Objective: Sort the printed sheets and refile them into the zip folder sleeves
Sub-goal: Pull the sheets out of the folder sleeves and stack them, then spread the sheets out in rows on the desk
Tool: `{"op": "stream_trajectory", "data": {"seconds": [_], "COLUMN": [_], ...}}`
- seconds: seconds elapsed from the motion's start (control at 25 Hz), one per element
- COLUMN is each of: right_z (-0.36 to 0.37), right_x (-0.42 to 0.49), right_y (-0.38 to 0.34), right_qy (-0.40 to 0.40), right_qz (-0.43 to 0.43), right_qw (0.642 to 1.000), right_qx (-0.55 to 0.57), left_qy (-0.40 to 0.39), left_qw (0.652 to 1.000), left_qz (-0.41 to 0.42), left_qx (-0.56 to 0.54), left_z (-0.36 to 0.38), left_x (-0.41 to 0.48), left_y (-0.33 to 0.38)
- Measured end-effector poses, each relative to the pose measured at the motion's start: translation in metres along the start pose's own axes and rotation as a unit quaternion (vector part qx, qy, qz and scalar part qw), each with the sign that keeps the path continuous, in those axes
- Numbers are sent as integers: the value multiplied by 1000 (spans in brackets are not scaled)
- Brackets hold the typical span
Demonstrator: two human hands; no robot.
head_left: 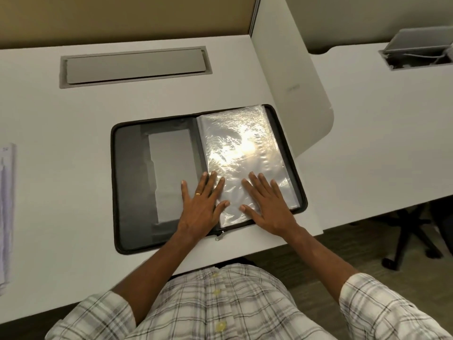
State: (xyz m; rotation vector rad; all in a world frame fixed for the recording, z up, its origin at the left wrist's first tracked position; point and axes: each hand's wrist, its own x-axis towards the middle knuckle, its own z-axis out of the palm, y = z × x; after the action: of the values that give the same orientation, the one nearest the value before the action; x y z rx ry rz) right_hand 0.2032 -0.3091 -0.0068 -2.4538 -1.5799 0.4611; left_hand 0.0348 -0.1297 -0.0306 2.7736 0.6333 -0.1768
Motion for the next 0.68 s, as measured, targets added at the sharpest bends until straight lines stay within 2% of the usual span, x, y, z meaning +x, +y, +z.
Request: {"op": "stream_trajectory", "data": {"seconds": [0.12, 0.4, 0.56, 0.68], "right_z": [2, 5, 1, 3], "right_x": [-4, -1, 4, 21], "right_y": [9, 13, -5, -37], "right_qy": [9, 1, 20, 26], "right_qz": [-5, -5, 15, -4], "right_qw": [1000, 1000, 999, 998], "right_qx": [-5, -7, -36, -54], "left_qy": [18, 7, 38, 61], "left_qw": [1000, 1000, 998, 994], "left_qz": [2, -2, -25, -60], "left_qx": [2, -9, -45, -62], "left_z": [4, -1, -10, -19], "left_x": [2, 3, -3, -17], "left_y": [7, 9, 4, -15]}}
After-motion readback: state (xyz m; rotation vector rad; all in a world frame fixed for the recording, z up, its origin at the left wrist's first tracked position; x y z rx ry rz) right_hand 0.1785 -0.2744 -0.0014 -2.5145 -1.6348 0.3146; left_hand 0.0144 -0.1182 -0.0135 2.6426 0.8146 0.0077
